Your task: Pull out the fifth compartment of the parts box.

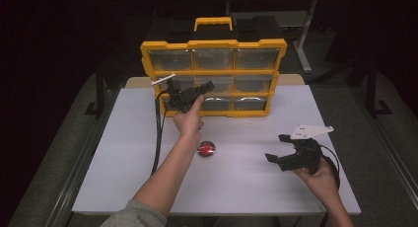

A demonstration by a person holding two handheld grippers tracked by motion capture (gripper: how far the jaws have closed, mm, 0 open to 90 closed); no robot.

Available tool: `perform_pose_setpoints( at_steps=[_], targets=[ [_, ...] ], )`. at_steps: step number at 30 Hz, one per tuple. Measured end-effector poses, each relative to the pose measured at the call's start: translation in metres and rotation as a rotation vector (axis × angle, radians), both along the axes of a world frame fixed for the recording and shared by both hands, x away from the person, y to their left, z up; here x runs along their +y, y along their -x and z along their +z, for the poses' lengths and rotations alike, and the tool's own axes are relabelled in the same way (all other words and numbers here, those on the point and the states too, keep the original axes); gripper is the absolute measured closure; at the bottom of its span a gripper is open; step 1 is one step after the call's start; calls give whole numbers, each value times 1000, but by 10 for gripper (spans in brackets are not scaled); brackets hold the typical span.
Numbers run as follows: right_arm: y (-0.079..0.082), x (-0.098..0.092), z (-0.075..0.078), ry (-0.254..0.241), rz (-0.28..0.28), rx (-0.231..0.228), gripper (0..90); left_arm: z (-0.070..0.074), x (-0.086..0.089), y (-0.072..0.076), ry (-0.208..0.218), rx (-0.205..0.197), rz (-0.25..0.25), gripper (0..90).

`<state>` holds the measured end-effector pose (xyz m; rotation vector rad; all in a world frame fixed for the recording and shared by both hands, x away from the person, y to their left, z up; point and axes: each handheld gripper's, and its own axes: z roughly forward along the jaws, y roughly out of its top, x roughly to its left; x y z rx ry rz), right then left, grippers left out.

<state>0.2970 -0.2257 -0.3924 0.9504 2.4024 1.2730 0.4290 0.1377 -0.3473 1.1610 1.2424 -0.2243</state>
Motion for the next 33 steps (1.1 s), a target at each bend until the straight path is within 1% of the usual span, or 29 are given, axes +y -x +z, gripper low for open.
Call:
perform_pose_setpoints(
  at_steps=[11, 13, 15, 19, 21, 23, 25, 26, 27, 28, 30, 31, 32, 33],
  targets=[
    [0, 1, -1, 1, -2, 6, 138, 2, 3, 13, -8, 2, -21, 787],
    [0, 1, -2, 5, 2, 1, 138, 3, 4, 15, -9, -4, -29, 787],
    [0, 1, -2, 4, 1, 7, 138, 3, 5, 18, -14, -7, -35, 787],
    [0, 1, -2, 4, 1, 7, 138, 4, 5, 20, -37, -21, -48, 792],
    [0, 2, -3, 4, 3, 10, 138, 4, 6, 20, -59, -41, -56, 802],
    [0, 2, -2, 5, 4, 8, 138, 4, 8, 20, -110, -56, -82, 794],
    [0, 1, -2, 4, 5, 6, 138, 5, 10, 23, -154, -63, -100, 758],
    [0, 1, -2, 5, 4, 5, 138, 6, 11, 25, -184, -78, -111, 748],
    [0, 1, -2, 5, 4, 6, 138, 8, 12, 27, -218, -101, -124, 740],
    [0, 1, -2, 5, 4, 6, 138, 11, 12, 29, -243, -111, -141, 730],
    [0, 1, -2, 6, 5, 5, 138, 17, 14, 32, -292, -142, -189, 711],
    [0, 1, -2, 6, 5, 5, 138, 22, 14, 33, -347, -177, -214, 701],
    [0, 0, -1, 6, 4, 3, 138, 25, 15, 34, -378, -195, -231, 701],
    [0, 1, -1, 3, 3, 4, 138, 30, 14, 34, -410, -221, -259, 700]
  ],
)
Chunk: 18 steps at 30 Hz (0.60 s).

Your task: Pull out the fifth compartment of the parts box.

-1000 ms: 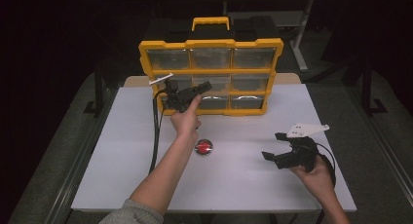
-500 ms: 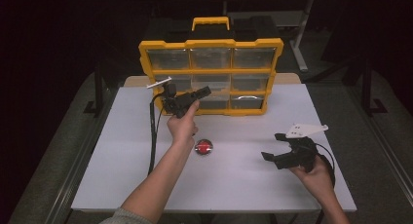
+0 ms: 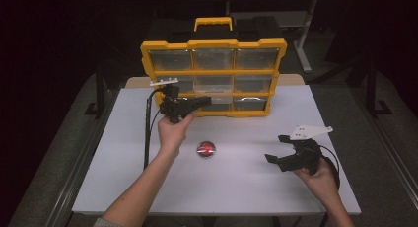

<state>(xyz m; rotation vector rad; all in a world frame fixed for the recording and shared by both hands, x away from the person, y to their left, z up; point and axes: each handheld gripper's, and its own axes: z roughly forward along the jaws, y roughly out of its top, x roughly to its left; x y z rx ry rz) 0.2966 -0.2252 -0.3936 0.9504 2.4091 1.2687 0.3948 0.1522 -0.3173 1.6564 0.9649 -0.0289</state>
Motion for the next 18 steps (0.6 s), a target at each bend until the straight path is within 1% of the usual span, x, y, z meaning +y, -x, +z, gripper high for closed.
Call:
perform_pose_setpoints(
  at_steps=[1, 2, 4, 5, 7, 8, 9, 10, 12, 14, 16, 18],
  targets=[
    [0, 0, 0, 1, 1, -1, 138, 5, 0, 0, -35, -27, -33, 693],
    [0, 0, 0, 0, 1, -3, 138, 11, 0, 0, -58, -48, -60, 682],
    [0, -1, 1, -1, 0, -1, 138, 24, -3, 0, -144, -105, -139, 662],
    [0, -1, 1, -1, -1, 0, 138, 28, -5, 0, -175, -126, -157, 654],
    [0, -1, 1, -2, -2, 1, 138, 39, -10, 1, -264, -193, -218, 655],
    [0, -1, 1, -2, -2, 1, 138, 39, -10, 1, -264, -193, -218, 661],
    [0, -1, 1, -3, -2, 0, 138, 50, -17, 1, -353, -275, -281, 661],
    [0, -1, 1, -3, 1, -5, 138, 54, -18, 0, -374, -286, -300, 653],
    [0, -1, 1, -3, 4, -7, 138, 62, -21, -6, -397, -303, -345, 626],
    [0, -1, 1, -3, 3, -5, 138, 71, -24, -12, -435, -320, -372, 599],
    [0, -2, 1, -8, -1, 0, 138, 79, -27, -18, -489, -366, -391, 587],
    [0, -2, 1, -10, -1, -1, 138, 84, -31, -26, -534, -395, -427, 574]
  ],
)
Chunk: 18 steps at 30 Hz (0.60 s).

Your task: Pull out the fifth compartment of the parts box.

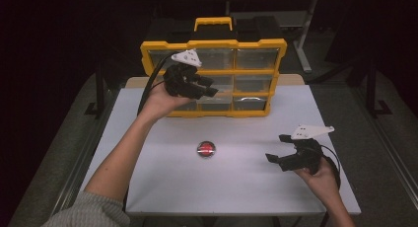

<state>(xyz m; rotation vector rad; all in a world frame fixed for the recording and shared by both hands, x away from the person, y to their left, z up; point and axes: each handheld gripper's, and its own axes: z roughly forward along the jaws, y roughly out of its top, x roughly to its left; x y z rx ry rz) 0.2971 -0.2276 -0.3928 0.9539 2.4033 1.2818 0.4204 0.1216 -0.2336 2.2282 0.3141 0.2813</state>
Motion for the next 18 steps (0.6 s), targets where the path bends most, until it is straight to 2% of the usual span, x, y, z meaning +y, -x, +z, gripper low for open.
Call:
perform_pose_setpoints(
  at_steps=[3, 6, 8, 10, 11, 12, 14, 17, 18],
  targets=[
    [-1, -1, 0, -6, -2, 0, 138, 3, -8, -10, -44, 4, -26, 570],
    [-1, -1, 0, -7, 4, 1, 138, 2, -17, -18, -114, -16, -46, 570],
    [-1, -1, 0, -5, 4, 0, 138, -1, -20, -22, -114, -35, -18, 538],
    [-1, -1, 0, -9, 3, 3, 138, -6, -22, -27, -112, -15, -12, 530],
    [-1, -2, 0, -10, 4, 2, 138, -8, -22, -29, -129, -14, -13, 531],
    [-1, -2, 0, -10, 4, 2, 138, -8, -22, -29, -129, -14, -13, 533],
    [-2, -2, -1, -15, 9, -1, 138, -16, -23, -35, -157, 15, -9, 541],
    [-2, -2, -1, -19, 8, 3, 138, -19, -24, -37, -171, 22, -21, 564],
    [-2, -1, -1, -15, 10, 4, 138, -22, -25, -39, -201, 15, -31, 573]
  ],
)
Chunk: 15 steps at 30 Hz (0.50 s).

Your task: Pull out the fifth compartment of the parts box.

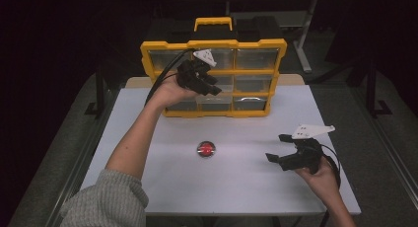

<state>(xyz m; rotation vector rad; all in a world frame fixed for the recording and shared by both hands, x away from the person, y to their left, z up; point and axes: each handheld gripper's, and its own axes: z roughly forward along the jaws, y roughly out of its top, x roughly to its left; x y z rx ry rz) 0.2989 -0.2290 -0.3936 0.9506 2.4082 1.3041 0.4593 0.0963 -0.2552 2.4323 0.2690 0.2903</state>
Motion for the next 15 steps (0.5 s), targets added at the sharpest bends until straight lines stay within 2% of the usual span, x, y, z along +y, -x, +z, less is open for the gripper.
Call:
perform_pose_setpoints(
  at_steps=[4, 11, 15],
  targets=[
    [0, 0, -1, 1, 3, 5, 138, -6, -3, -3, -22, 9, 4, 594],
    [0, 1, -1, -1, 11, -2, 138, -9, -1, -5, -12, 25, 8, 655],
    [0, 2, -1, -4, 12, -1, 138, -11, -1, -4, -31, 13, 8, 653]
  ],
)
